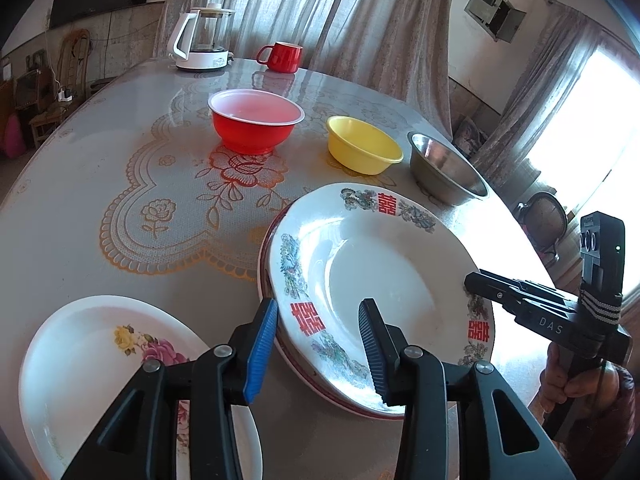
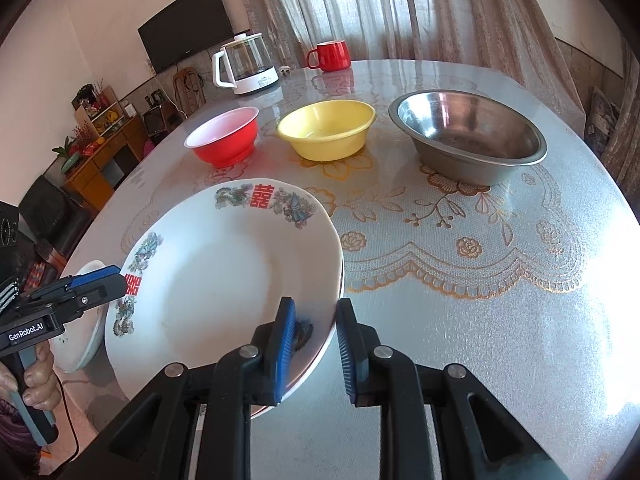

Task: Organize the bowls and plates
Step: 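Open both grippers and release the red-character plate rim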

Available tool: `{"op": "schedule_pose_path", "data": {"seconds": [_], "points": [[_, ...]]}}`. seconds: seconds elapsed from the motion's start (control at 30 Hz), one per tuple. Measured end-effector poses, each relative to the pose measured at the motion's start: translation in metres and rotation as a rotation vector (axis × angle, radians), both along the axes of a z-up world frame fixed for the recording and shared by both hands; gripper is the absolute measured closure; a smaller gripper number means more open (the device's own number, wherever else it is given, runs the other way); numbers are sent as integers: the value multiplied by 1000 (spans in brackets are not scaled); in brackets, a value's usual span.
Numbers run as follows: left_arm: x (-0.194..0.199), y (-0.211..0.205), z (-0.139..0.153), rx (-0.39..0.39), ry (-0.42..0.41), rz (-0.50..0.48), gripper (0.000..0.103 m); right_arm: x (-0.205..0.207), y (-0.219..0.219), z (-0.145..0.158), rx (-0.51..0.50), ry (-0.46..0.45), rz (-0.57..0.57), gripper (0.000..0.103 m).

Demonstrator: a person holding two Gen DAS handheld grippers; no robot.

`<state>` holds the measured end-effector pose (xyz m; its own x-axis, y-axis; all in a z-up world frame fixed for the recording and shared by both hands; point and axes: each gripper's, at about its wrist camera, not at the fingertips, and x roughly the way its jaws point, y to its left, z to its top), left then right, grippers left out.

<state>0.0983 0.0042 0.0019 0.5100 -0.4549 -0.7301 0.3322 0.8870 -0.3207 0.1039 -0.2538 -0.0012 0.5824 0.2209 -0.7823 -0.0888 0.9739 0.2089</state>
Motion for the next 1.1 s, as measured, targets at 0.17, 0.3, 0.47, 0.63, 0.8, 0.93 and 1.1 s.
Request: {"op": "schedule_pose_path", "data": {"seconds": [0.17, 0.3, 0.47, 0.63, 0.8, 0.93, 1.1], "points": [[1, -5, 0, 29, -9, 15, 61, -1, 3, 0, -15, -4, -17, 81], [-2, -5, 0, 43, -16, 17, 62, -5, 15, 0, -96, -27, -7, 78], [-6, -7, -4, 59, -19, 12, 62, -8, 14, -1, -89, -35, -19, 77], [-5, -9, -5, 63, -20, 29, 62, -9, 18, -1, -109, -44, -29, 76], [-9, -14, -4, 103, -34, 20, 62, -13, 17, -1, -96, -37, -17, 74], [-11, -11, -2, 97, -41, 37, 62, -13, 17, -1, -85, -26, -33, 74], [-15, -14, 0, 108, -49, 34, 62, -7, 11, 1, -70, -15, -15, 75]]}}
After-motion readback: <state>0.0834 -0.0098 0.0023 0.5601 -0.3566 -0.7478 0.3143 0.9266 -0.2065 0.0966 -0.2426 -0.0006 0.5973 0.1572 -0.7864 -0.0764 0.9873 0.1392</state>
